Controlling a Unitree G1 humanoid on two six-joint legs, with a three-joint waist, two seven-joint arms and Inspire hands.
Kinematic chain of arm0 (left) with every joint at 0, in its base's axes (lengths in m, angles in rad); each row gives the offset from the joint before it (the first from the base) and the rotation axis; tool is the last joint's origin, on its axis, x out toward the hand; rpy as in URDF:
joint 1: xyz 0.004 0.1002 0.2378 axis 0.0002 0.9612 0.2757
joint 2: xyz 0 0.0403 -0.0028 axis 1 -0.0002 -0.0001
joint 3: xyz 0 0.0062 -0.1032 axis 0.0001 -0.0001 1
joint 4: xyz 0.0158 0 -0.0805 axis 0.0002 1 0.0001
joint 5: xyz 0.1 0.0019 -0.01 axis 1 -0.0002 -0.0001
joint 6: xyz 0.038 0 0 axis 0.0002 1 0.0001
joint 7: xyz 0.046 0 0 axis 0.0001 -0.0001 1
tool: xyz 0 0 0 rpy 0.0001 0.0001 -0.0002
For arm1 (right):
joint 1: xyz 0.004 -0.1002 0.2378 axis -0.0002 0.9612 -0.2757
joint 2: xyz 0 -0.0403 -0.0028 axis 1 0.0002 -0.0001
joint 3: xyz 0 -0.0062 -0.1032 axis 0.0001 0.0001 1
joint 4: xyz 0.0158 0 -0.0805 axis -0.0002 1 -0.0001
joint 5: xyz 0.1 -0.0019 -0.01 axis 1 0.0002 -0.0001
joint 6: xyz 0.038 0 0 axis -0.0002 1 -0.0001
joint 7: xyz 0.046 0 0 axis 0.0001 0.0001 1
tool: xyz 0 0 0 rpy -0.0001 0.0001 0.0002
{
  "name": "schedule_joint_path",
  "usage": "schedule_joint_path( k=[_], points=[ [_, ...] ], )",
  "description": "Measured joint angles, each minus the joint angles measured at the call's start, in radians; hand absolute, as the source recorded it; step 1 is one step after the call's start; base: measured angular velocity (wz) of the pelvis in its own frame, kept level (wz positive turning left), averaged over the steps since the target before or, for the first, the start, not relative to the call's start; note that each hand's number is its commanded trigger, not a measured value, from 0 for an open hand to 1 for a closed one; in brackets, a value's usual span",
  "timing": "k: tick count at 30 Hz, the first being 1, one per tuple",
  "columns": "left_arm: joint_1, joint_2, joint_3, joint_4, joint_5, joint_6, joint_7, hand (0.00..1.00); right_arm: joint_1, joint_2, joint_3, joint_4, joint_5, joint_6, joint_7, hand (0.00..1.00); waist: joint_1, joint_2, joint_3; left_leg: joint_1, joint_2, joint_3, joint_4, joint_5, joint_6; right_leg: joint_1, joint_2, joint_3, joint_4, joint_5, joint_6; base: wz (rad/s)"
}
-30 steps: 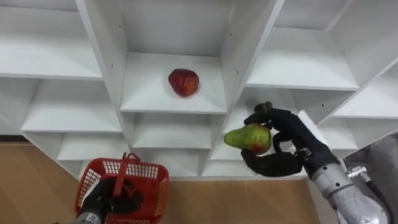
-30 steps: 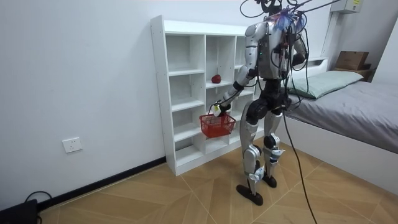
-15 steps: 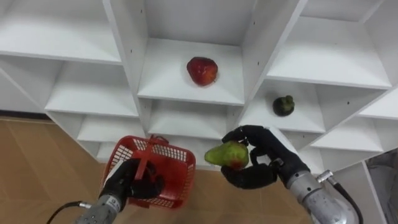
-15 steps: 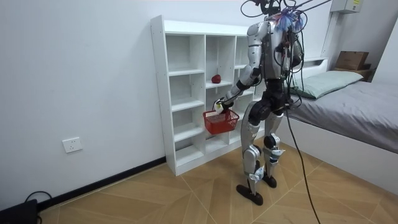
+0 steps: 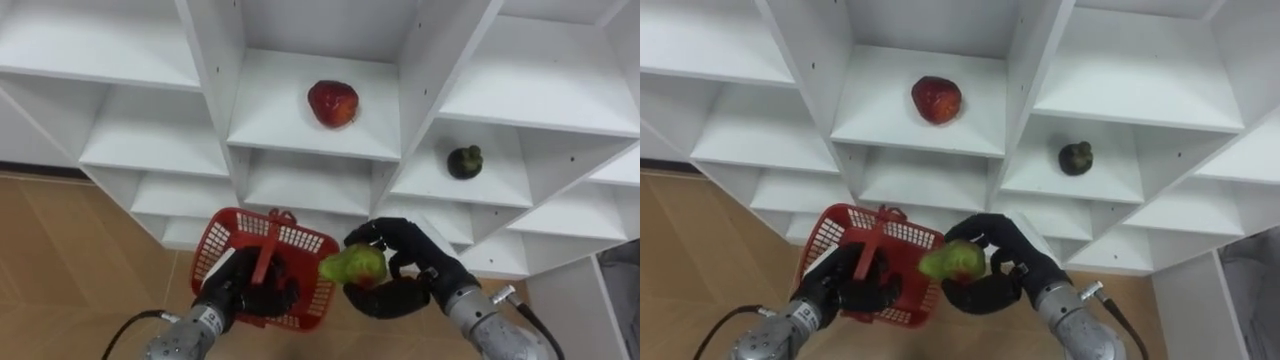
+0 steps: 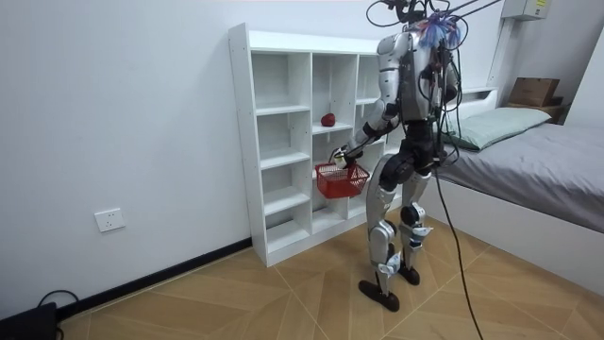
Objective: Collect fruits from the closet
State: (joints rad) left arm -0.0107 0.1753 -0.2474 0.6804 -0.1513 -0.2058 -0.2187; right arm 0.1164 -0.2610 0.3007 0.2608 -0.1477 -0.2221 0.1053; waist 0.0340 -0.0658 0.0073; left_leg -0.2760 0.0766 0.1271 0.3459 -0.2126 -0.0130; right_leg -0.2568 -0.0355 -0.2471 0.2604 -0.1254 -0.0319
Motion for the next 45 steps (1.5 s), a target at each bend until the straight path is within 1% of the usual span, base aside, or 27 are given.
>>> schedule_joint_path(
  k=[3, 6, 12, 13, 15, 19, 23, 27, 30, 35, 37, 38, 39, 42, 45],
  points=[
    [0.006, 0.0, -0.003, -0.055, -0.011, 0.0, -0.022, 1.0, -0.002, -0.001, 0.0, 0.007, -0.024, 0.001, -0.007, 1.0, 0.002, 0.001, -0.0001, -0.027, -0.001, 0.0, 0.001, 0.006, 0.002, -0.026, -0.007, -0.004, 0.007, 0.001, -0.001, 0.07],
    [0.013, 0.001, -0.004, -0.088, -0.013, 0.0, -0.041, 1.0, -0.003, -0.001, 0.0, 0.024, -0.026, 0.001, -0.01, 1.0, 0.003, 0.0, 0.0002, -0.03, -0.003, 0.0, -0.001, 0.006, 0.003, -0.031, -0.009, -0.004, 0.007, 0.0, 0.0, 0.0],
    [0.013, 0.001, -0.003, -0.097, -0.013, 0.0, -0.059, 1.0, -0.032, -0.001, -0.001, 0.076, -0.029, 0.001, -0.023, 1.0, 0.003, -0.004, 0.0022, -0.044, -0.005, 0.001, 0.0, 0.007, 0.003, -0.046, -0.011, -0.004, 0.008, -0.001, 0.001, 0.0],
    [0.014, 0.001, -0.006, -0.103, -0.014, 0.0, -0.059, 1.0, -0.037, -0.001, 0.001, 0.078, -0.03, 0.001, -0.025, 1.0, 0.004, -0.007, 0.0042, -0.051, -0.006, 0.002, 0.0, 0.008, 0.004, -0.057, -0.013, -0.004, 0.015, -0.002, 0.0, 0.0],
    [0.013, 0.003, -0.028, -0.119, -0.014, -0.001, -0.069, 1.0, -0.046, -0.001, 0.007, 0.083, -0.04, 0.0, -0.034, 1.0, 0.002, -0.008, 0.005, -0.064, -0.007, 0.001, 0.001, 0.009, 0.006, -0.07, -0.015, -0.005, 0.019, -0.003, 0.0, 0.0],
    [0.012, 0.008, -0.043, -0.144, -0.016, -0.001, -0.098, 1.0, -0.063, 0.0, 0.03, 0.116, -0.058, -0.001, -0.039, 1.0, 0.002, -0.011, 0.0069, -0.069, -0.01, 0.001, 0.001, 0.01, 0.007, -0.077, -0.017, -0.003, 0.022, -0.004, 0.001, 0.0],
    [0.011, 0.008, -0.052, -0.157, -0.072, -0.001, -0.135, 1.0, -0.065, -0.001, 0.029, 0.124, -0.058, -0.001, -0.04, 1.0, -0.001, -0.012, 0.0071, -0.077, -0.015, -0.004, 0.0, 0.011, 0.01, -0.082, -0.021, -0.003, 0.024, -0.007, 0.006, 0.04],
    [0.011, 0.022, -0.07, -0.184, -0.12, -0.001, -0.155, 1.0, -0.073, -0.004, 0.029, 0.125, -0.063, -0.001, -0.041, 1.0, -0.001, -0.012, 0.0074, -0.089, -0.019, -0.004, 0.001, 0.013, 0.013, -0.096, -0.028, -0.007, 0.033, -0.009, 0.007, 0.01],
    [0.006, 0.043, -0.111, -0.192, -0.154, -0.001, -0.167, 1.0, -0.09, -0.01, 0.032, 0.137, -0.092, -0.001, -0.065, 1.0, -0.004, -0.011, 0.0078, -0.09, -0.02, -0.003, 0.001, 0.014, 0.015, -0.097, -0.032, -0.009, 0.037, -0.011, 0.011, 0.06],
    [0.003, 0.054, -0.146, -0.193, -0.172, -0.001, -0.167, 1.0, -0.107, -0.022, 0.036, 0.162, -0.098, -0.002, -0.105, 1.0, -0.003, -0.008, 0.0104, -0.094, -0.02, -0.001, 0.004, 0.016, 0.017, -0.098, -0.038, -0.015, 0.046, -0.016, 0.013, 0.06],
    [0.002, 0.061, -0.16, -0.202, -0.172, -0.001, -0.168, 1.0, -0.107, -0.027, 0.041, 0.162, -0.1, -0.002, -0.116, 0.99, -0.007, -0.007, 0.011, -0.097, -0.02, 0.008, 0.009, 0.016, 0.017, -0.1, -0.038, -0.016, 0.048, -0.018, 0.013, 0.06],
    [0.003, 0.062, -0.165, -0.207, -0.172, -0.001, -0.169, 1.0, -0.108, -0.031, 0.043, 0.162, -0.107, -0.002, -0.118, 0.31, -0.005, -0.005, 0.0118, -0.097, -0.02, 0.009, 0.009, 0.016, 0.018, -0.1, -0.038, -0.016, 0.049, -0.018, 0.013, 0.0],
    [0.002, 0.065, -0.173, -0.216, -0.172, -0.001, -0.17, 1.0, -0.109, -0.037, 0.049, 0.162, -0.11, -0.002, -0.122, 0.0, -0.005, -0.003, 0.0133, -0.097, -0.02, 0.009, 0.009, 0.017, 0.018, -0.1, -0.038, -0.016, 0.049, -0.018, 0.013, 0.0],
    [0.002, 0.069, -0.195, -0.236, -0.172, -0.001, -0.176, 1.0, -0.11, -0.053, 0.067, 0.165, -0.119, -0.002, -0.137, 0.0, -0.006, 0.002, 0.0165, -0.097, -0.02, 0.01, 0.009, 0.017, 0.019, -0.1, -0.038, -0.017, 0.049, -0.018, 0.013, 0.0],
    [0.002, 0.071, -0.212, -0.252, -0.172, -0.001, -0.185, 1.0, -0.109, -0.06, 0.076, 0.165, -0.133, -0.004, -0.139, 0.0, -0.006, 0.003, 0.0168, -0.097, -0.02, 0.01, 0.009, 0.017, 0.019, -0.1, -0.037, -0.017, 0.049, -0.018, 0.012, 0.0]
  ],
)
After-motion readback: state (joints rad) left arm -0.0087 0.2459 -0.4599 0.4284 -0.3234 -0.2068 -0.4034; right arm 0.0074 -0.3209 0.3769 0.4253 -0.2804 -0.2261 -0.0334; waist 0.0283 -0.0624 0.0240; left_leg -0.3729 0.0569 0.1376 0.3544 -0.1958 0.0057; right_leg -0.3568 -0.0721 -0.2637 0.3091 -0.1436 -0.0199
